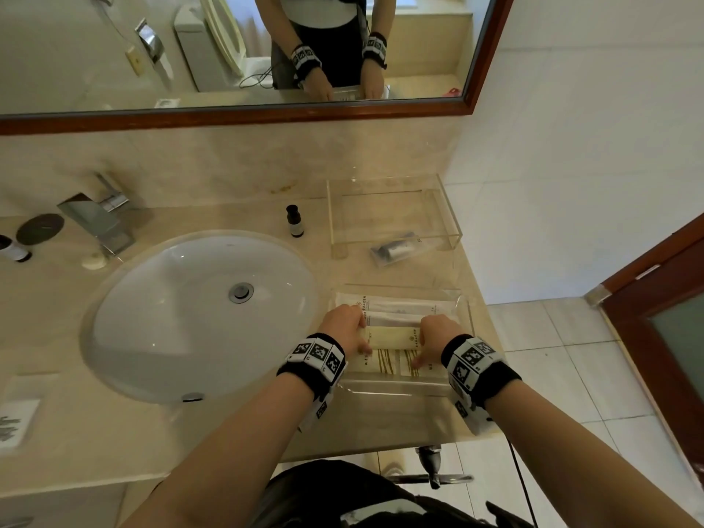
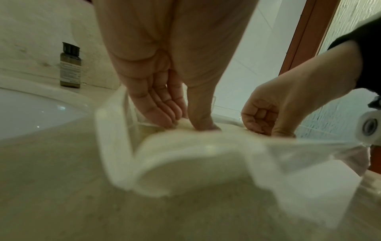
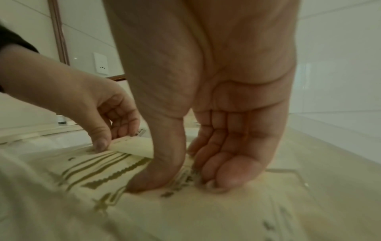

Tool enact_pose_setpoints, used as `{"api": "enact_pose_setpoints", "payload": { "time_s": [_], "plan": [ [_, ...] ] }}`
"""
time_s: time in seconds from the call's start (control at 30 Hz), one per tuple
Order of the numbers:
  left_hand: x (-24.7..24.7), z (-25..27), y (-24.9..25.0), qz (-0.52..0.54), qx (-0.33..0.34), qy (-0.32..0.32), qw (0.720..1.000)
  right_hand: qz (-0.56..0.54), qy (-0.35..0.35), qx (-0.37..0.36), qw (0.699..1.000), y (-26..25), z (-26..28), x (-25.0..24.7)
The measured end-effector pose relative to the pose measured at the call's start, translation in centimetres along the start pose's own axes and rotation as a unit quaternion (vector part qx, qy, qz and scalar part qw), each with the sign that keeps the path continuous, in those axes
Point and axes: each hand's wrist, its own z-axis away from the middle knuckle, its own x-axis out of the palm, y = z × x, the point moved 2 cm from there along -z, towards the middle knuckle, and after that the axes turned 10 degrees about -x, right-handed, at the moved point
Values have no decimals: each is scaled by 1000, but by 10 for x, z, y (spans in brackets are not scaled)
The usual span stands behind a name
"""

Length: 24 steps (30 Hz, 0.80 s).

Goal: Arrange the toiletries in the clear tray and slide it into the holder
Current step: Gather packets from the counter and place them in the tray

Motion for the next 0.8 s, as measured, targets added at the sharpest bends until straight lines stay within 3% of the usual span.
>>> {"api": "enact_pose_setpoints", "payload": {
  "time_s": [0.33,0.47,0.57,0.67,0.8],
  "plan": [
    [0,-3,-2,2,1,-20,1000,12,-18,-4,1000,-2,-1,0],
    [-1,-3,-3,-8,8,-15,1000,44,-35,-5,998,-5,-4,-3],
    [-6,1,-8,44,19,19,999,61,-46,0,997,-7,-6,-10],
    [-21,4,-19,97,16,91,991,-21,-1,-3,1000,-10,-10,-28],
    [-41,2,-36,124,-7,148,981,-123,133,-1,983,-12,-26,-61]
  ]
}}
